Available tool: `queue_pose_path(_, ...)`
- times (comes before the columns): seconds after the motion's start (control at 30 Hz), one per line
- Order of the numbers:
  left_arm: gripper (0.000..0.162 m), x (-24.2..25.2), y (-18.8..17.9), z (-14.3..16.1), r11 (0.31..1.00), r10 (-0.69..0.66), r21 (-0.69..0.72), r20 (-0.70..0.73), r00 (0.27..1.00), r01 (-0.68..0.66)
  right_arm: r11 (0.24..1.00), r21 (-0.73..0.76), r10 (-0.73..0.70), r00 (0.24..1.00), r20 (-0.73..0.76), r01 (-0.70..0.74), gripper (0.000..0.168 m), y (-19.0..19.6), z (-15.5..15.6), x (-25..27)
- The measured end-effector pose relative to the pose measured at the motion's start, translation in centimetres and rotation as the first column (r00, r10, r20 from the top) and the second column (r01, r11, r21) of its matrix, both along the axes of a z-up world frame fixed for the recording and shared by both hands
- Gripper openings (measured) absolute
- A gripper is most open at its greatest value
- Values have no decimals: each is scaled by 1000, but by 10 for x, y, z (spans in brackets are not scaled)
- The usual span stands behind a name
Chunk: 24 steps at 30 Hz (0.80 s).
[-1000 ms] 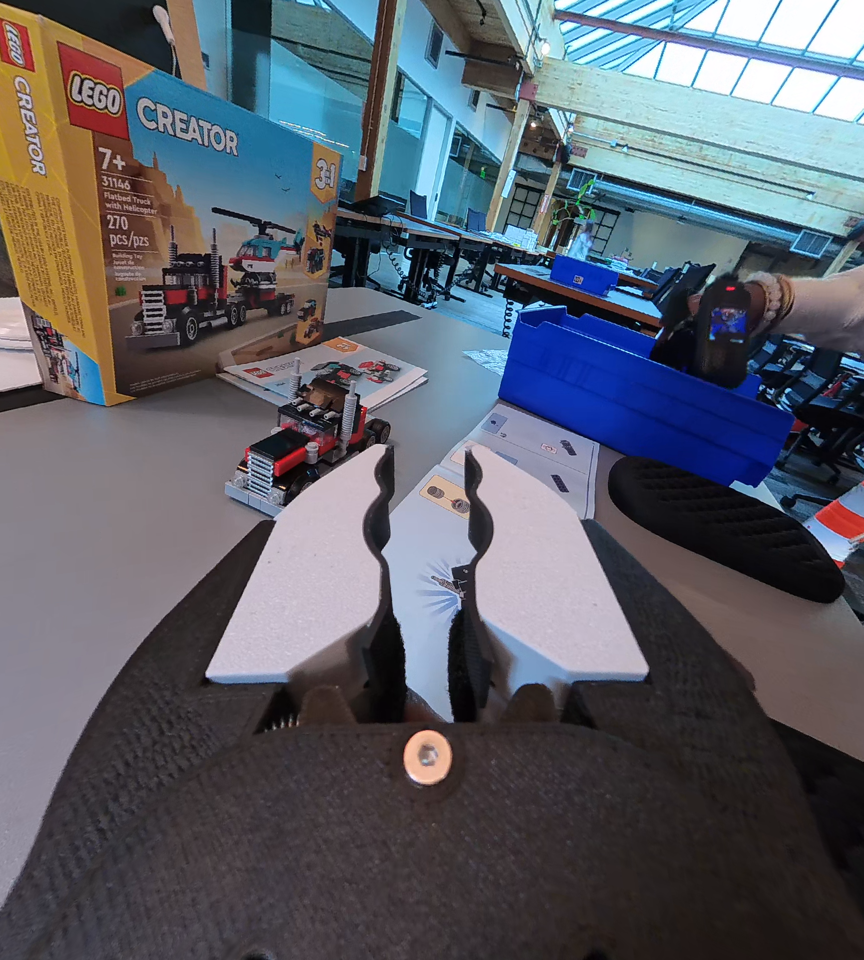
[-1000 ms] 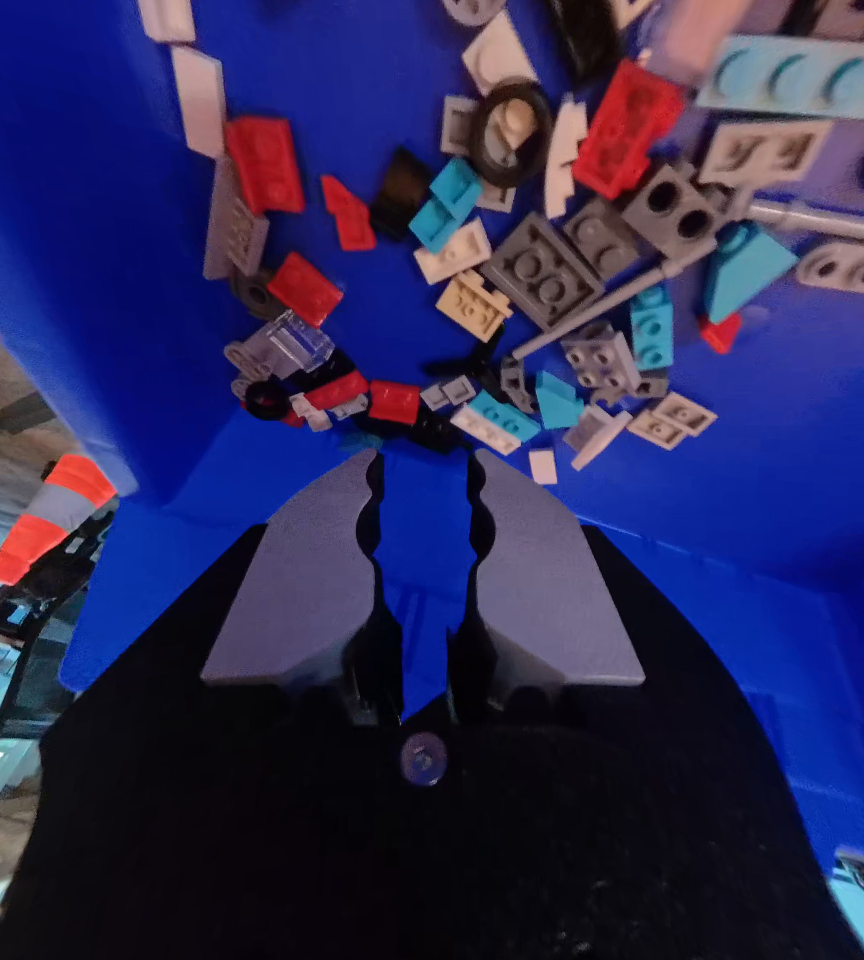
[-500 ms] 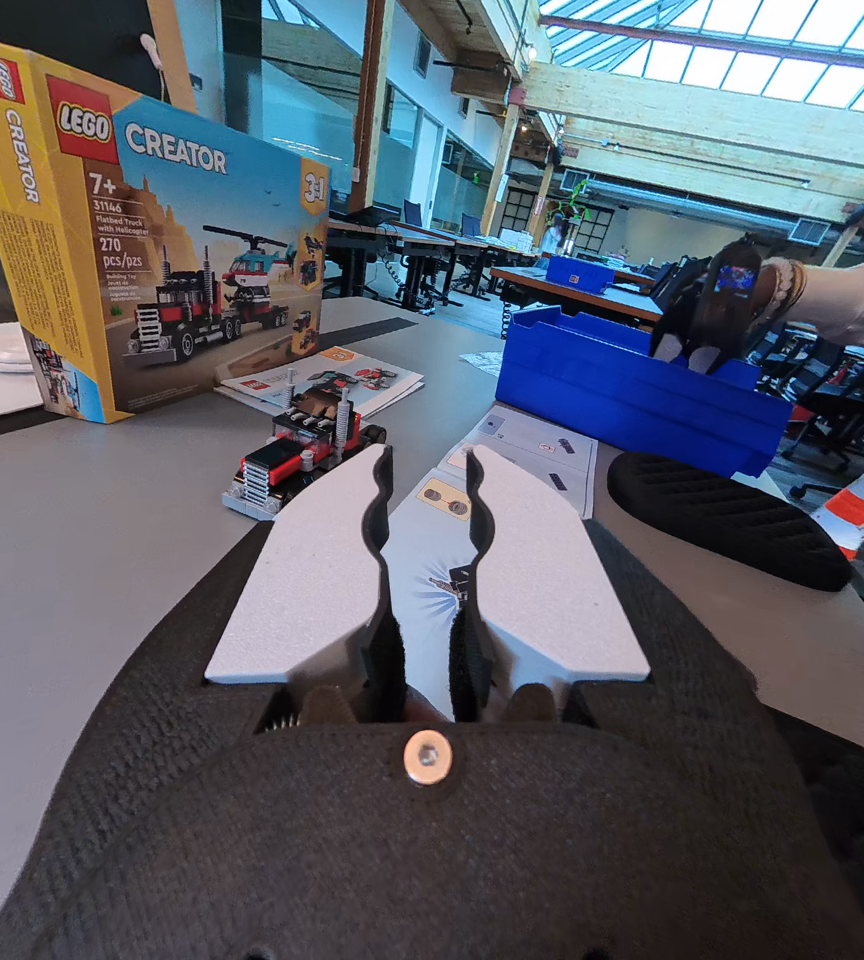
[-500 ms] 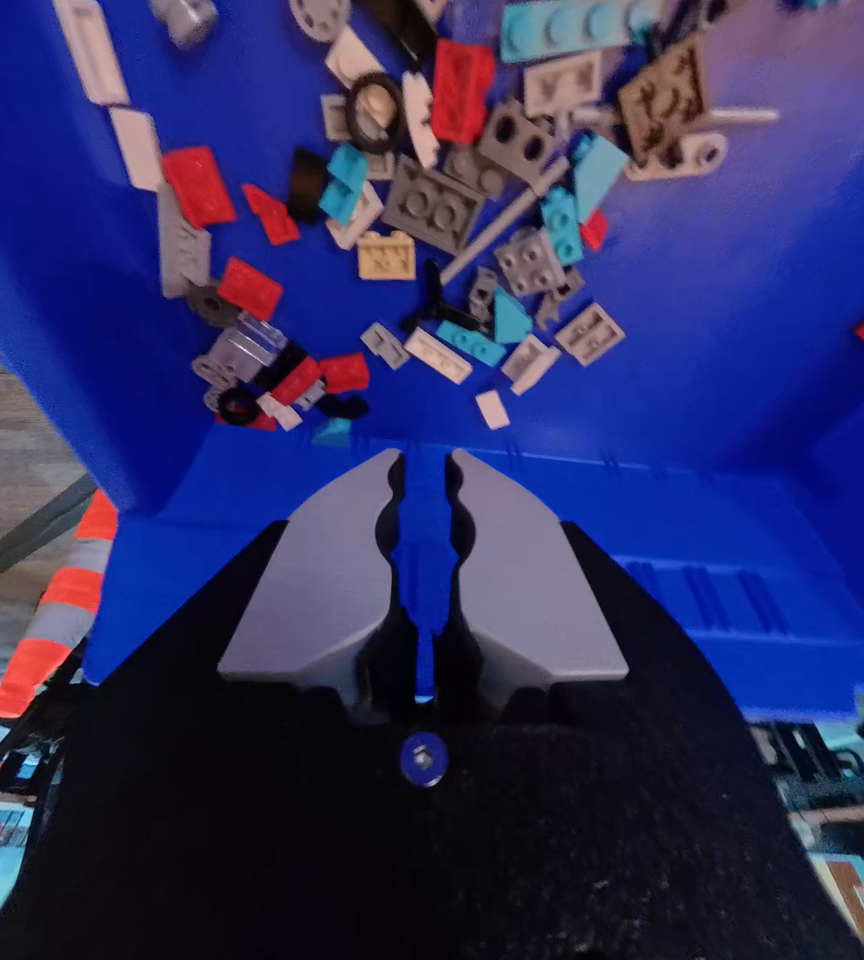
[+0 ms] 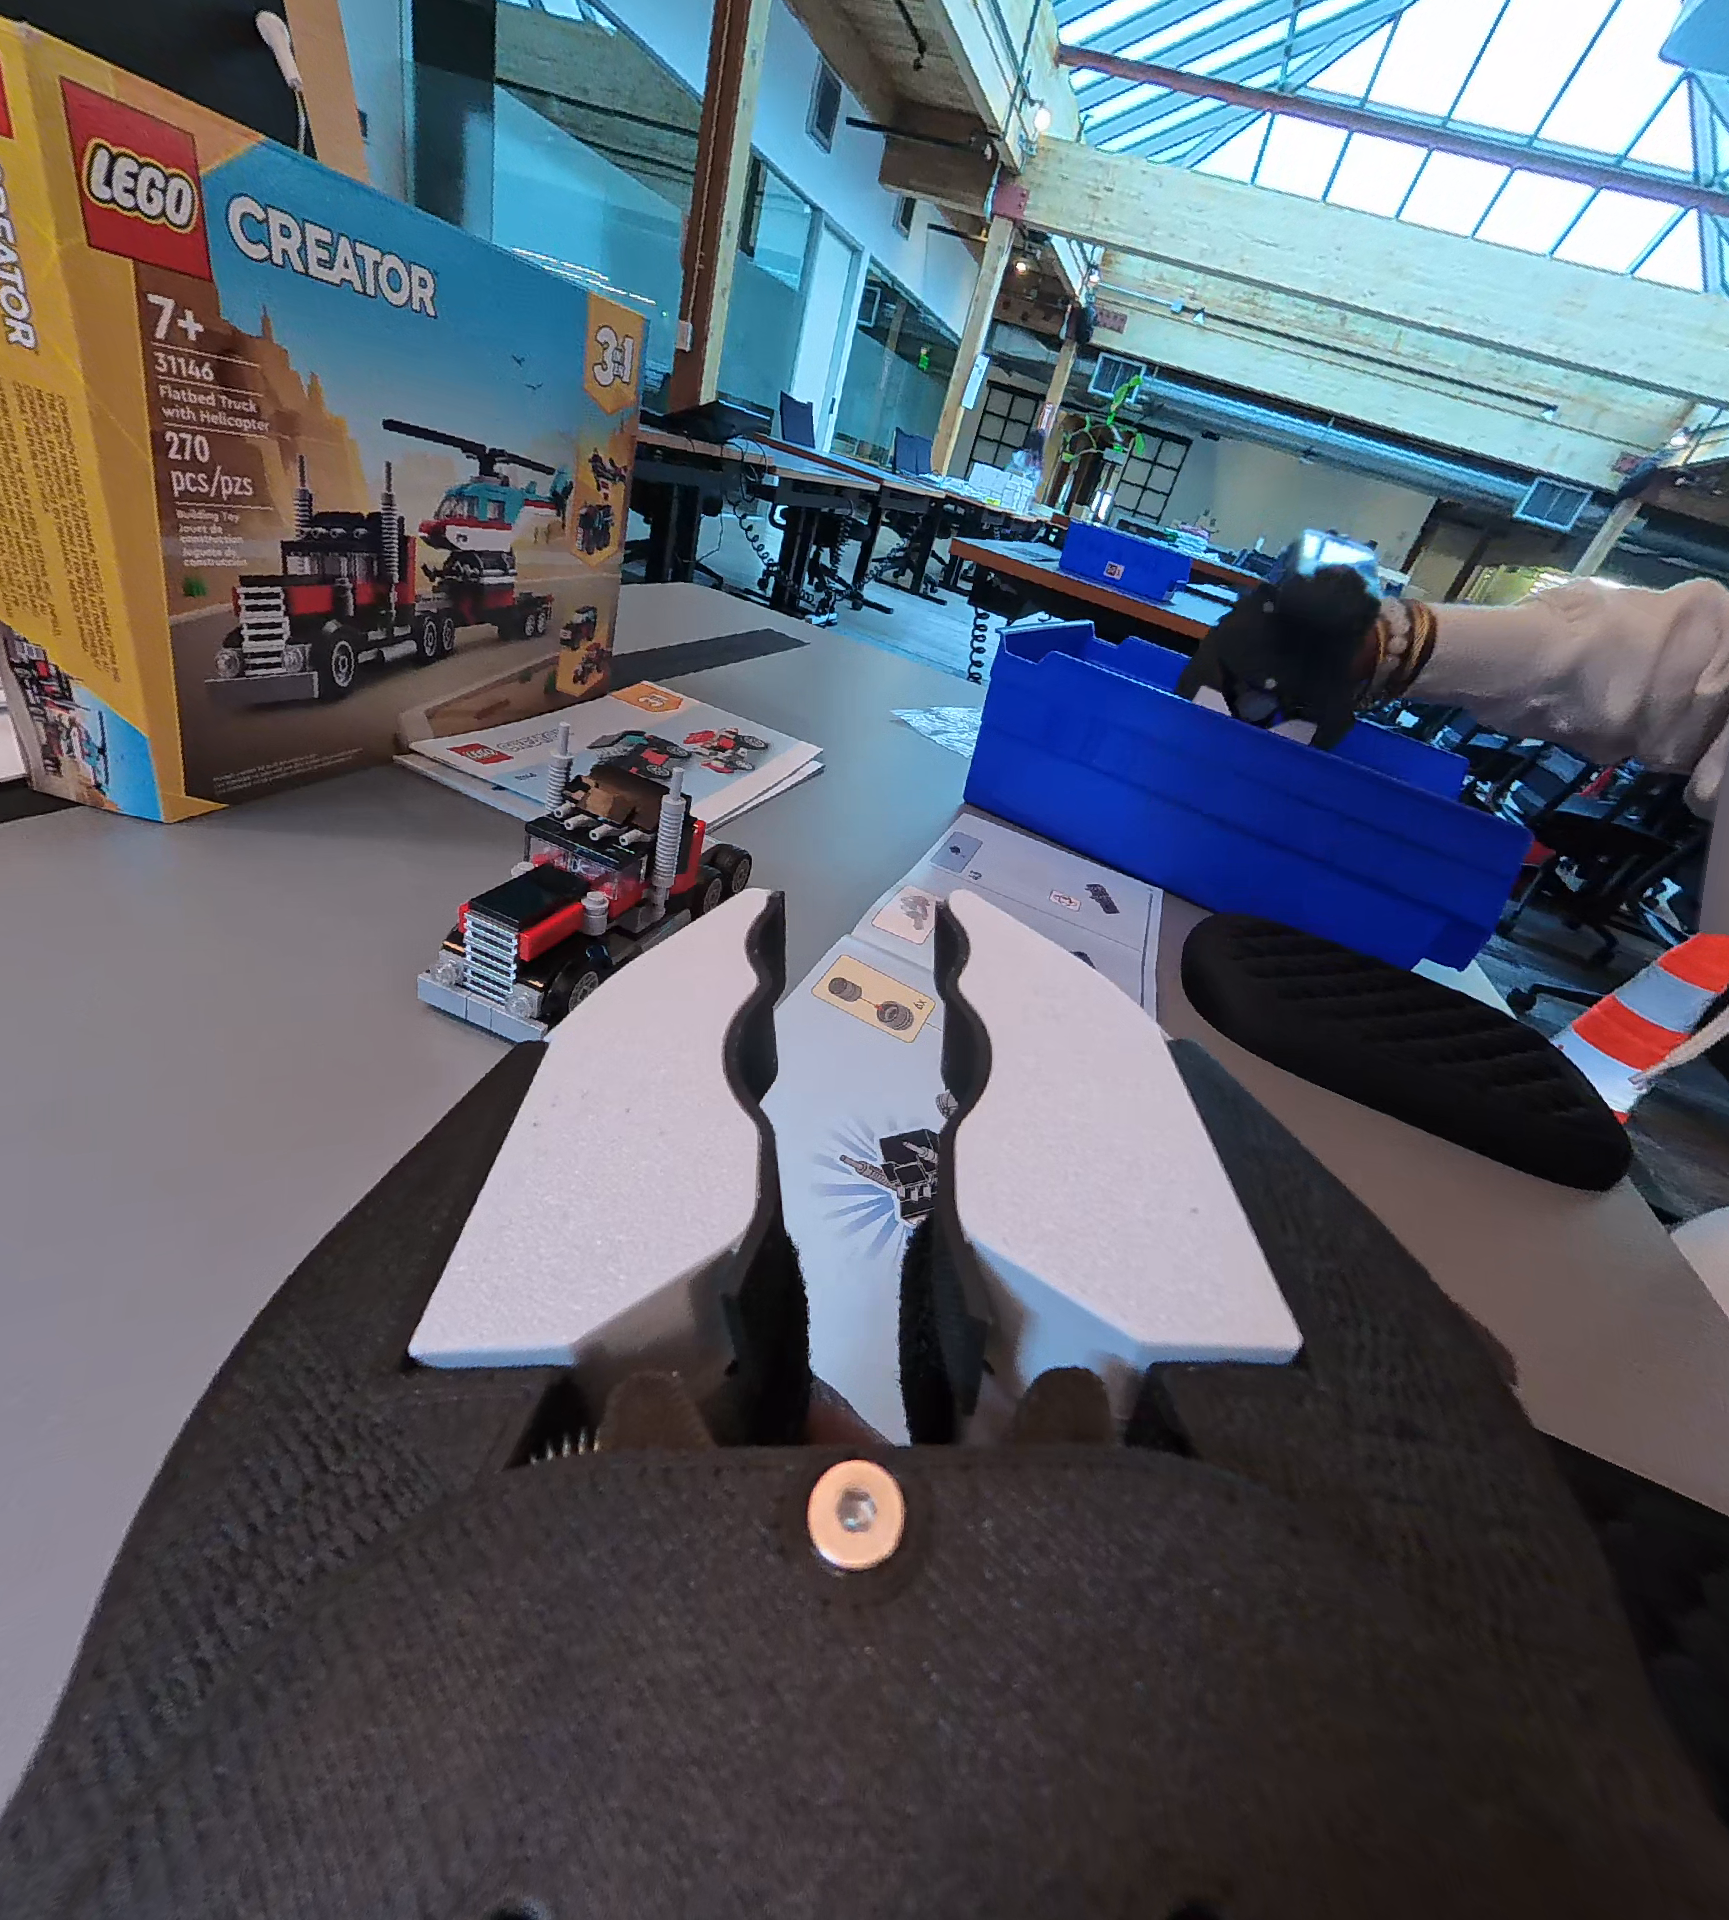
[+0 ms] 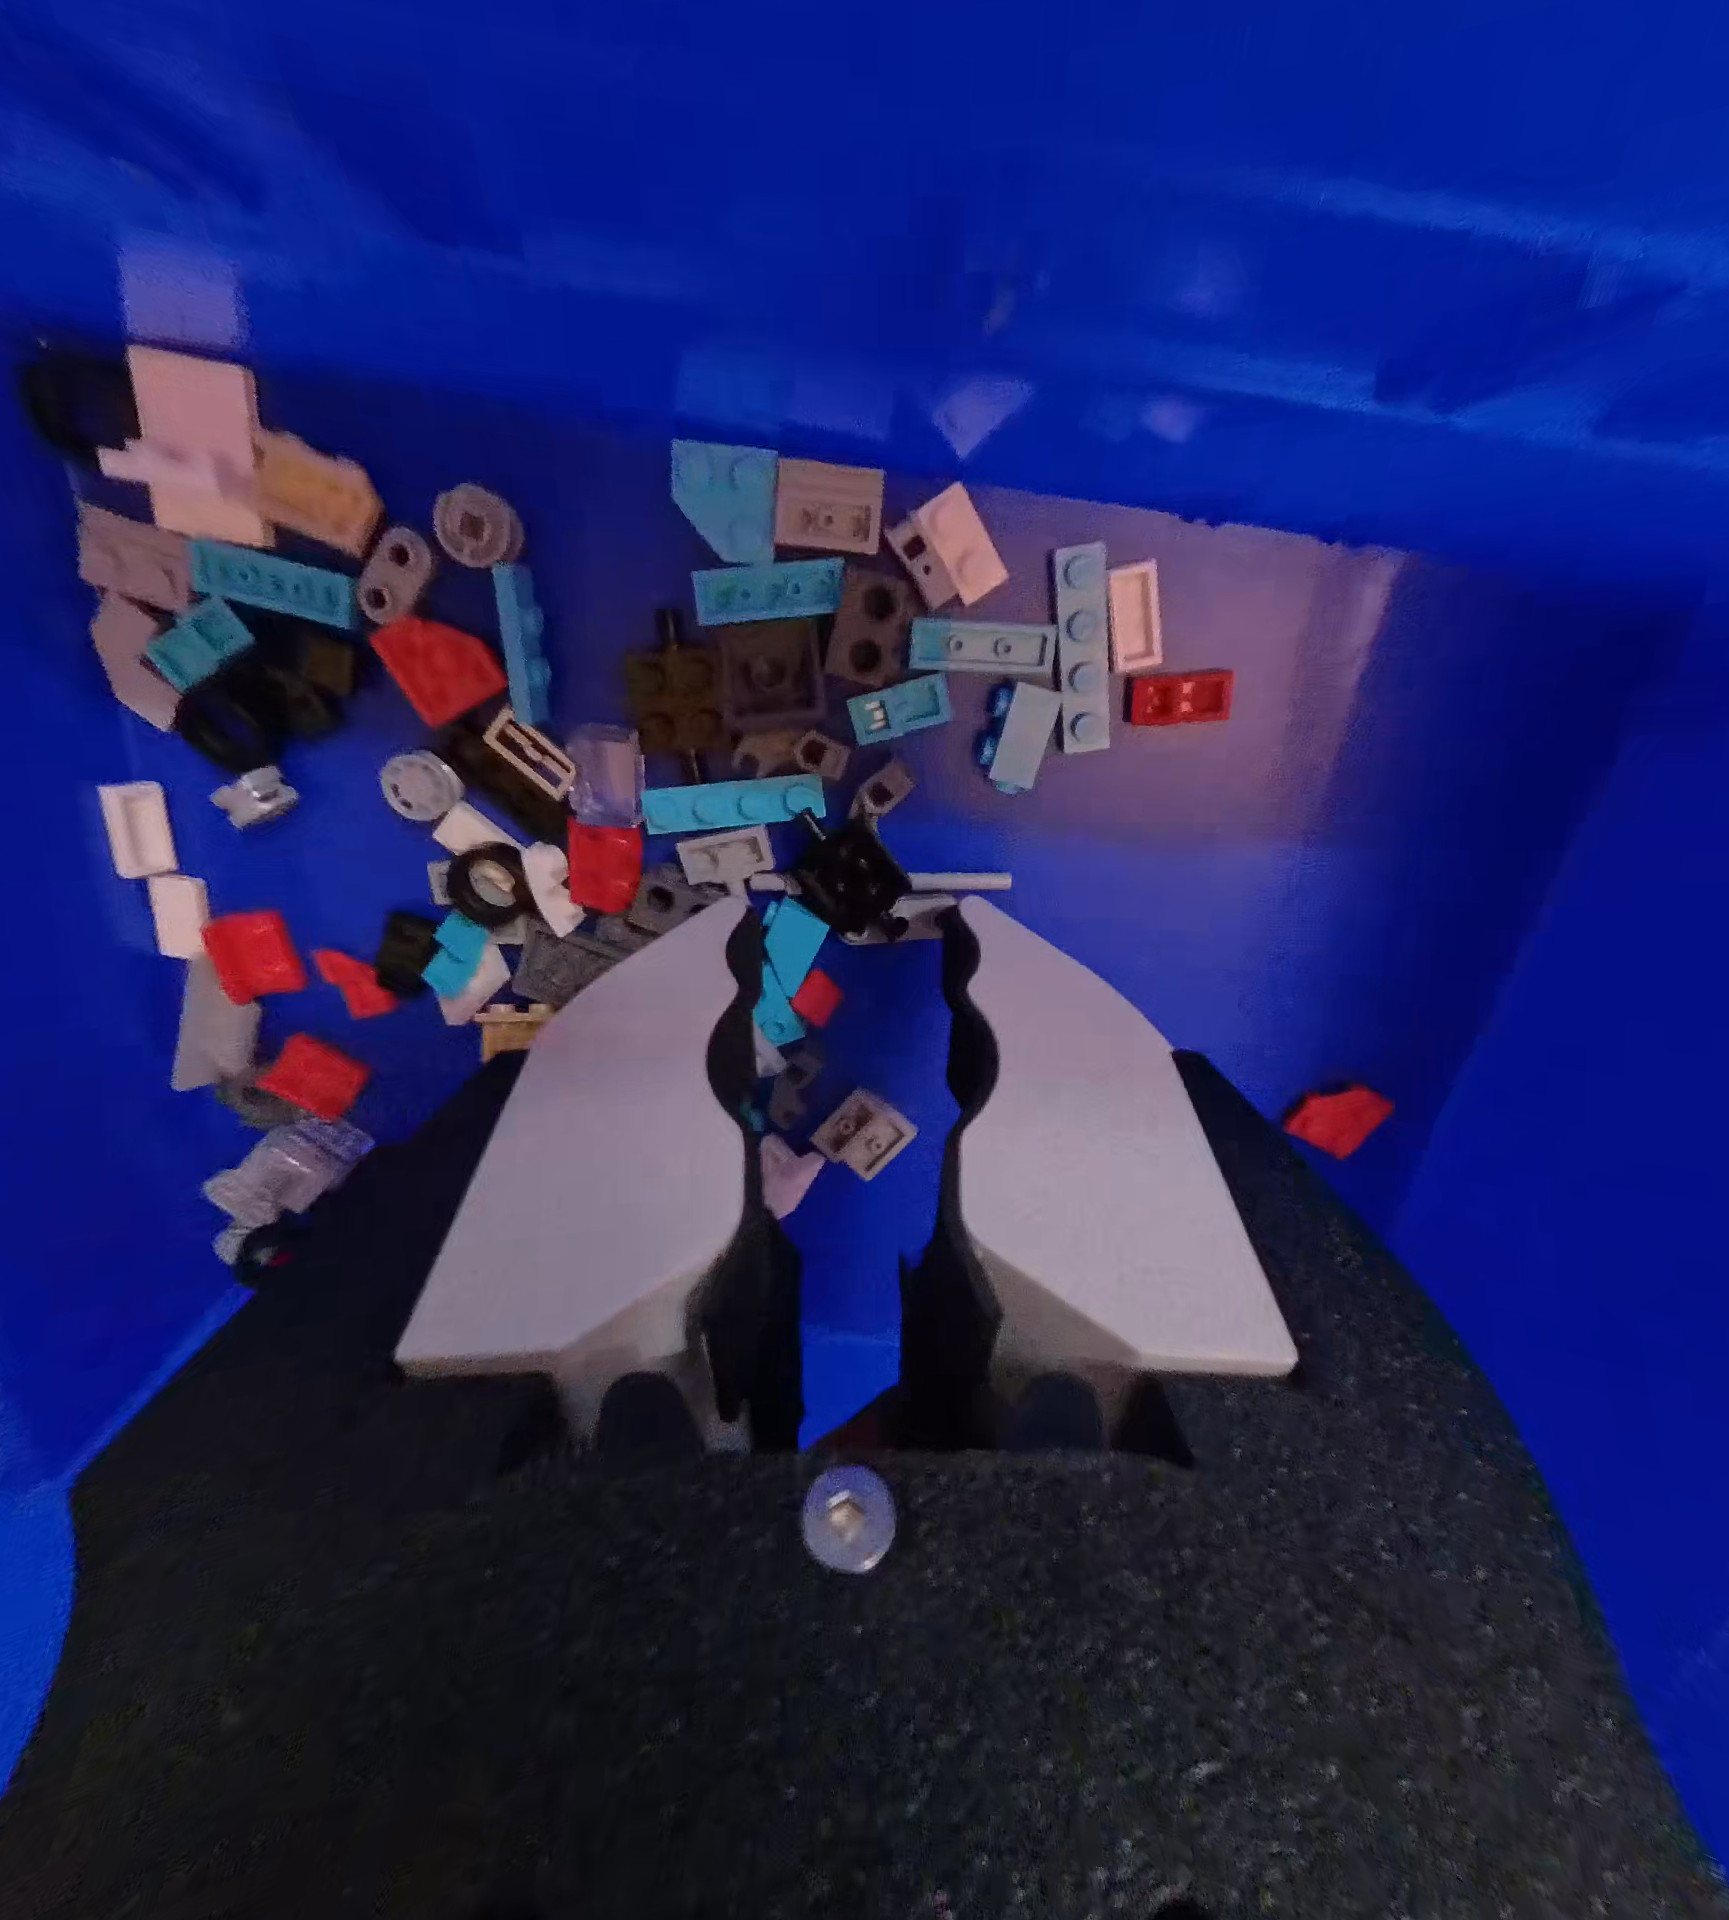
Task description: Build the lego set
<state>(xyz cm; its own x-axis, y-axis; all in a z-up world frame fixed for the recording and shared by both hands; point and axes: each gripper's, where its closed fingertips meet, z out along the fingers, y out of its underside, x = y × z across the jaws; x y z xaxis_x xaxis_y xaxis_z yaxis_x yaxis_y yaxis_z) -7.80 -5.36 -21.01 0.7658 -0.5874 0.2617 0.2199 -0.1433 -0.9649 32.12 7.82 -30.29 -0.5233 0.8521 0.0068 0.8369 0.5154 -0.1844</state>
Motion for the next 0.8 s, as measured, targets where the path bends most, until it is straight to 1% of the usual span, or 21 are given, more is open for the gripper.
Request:
queue_pose_path(0.1, 28, 0, 0, 0, 1000, 2, -2, 0, 1000, -2, 999, -10, 42, 998, -45, -42, 33, -3, -1, -4)
queue_pose_path(0.17, 28, 0, 0, 0, 1000, 2, -2, 0, 1000, -2, 998, -19, 63, 997, -53, -64, 27, -5, -3, -4)
queue_pose_path(0.2, 28, 0, 0, 0, 1000, 2, -3, 0, 1000, -2, 997, -32, 69, 995, -70, -71, 21, -7, -2, -6)
queue_pose_path(0.3, 28, 0, 0, 0, 1000, 2, -3, 0, 1000, -2, 997, -15, 81, 995, -64, -82, 18, -5, -1, -5)
queue_pose_path(0.4, 28, 0, -2, 2, 999, 22, 31, -25, 999, -21, 999, -34, 19, 991, -130, -23, 18, -3, 13, -9)
queue_pose_path(0.47, 29, 3, -5, 13, 995, 48, 94, -29, 998, -45, 992, -104, -94, 968, -233, 71, 18, -5, 35, -19)
queue_pose_path(0.53, 29, 12, -11, 32, 986, 42, 161, -10, 999, -39, 945, -284, -263, 891, -371, 162, 18, -19, 71, -39)
queue_pose_path(0.57, 29, 17, -13, 40, 982, 36, 186, -13, 999, -33, 902, -395, -350, 829, -435, 174, 18, -30, 94, -51)
queue_pose_path(0.6, 29, 21, -14, 46, 979, 35, 202, -26, 999, -29, 848, -501, -443, 751, -489, 173, 18, -41, 118, -63)
queue_pose_path(0.67, 30, 29, -12, 51, 977, 31, 213, -58, 998, -18, 715, -695, -583, 611, -536, 72, 18, -69, 162, -85)
queue_pose_path(0.7, 31, 34, -11, 52, 977, 20, 211, -73, 997, -4, 650, -760, -648, 536, -542, 17, 18, -81, 180, -95)
queue_pose_path(0.73, 31, 39, -8, 53, 978, 8, 207, -86, 996, 10, 587, -808, -700, 472, -537, -48, 17, -94, 195, -105)
queue_pose_path(0.8, 32, 47, -2, 53, 977, -10, 209, -113, 994, 34, 482, -864, -780, 379, -498, -145, 17, -115, 213, -125)
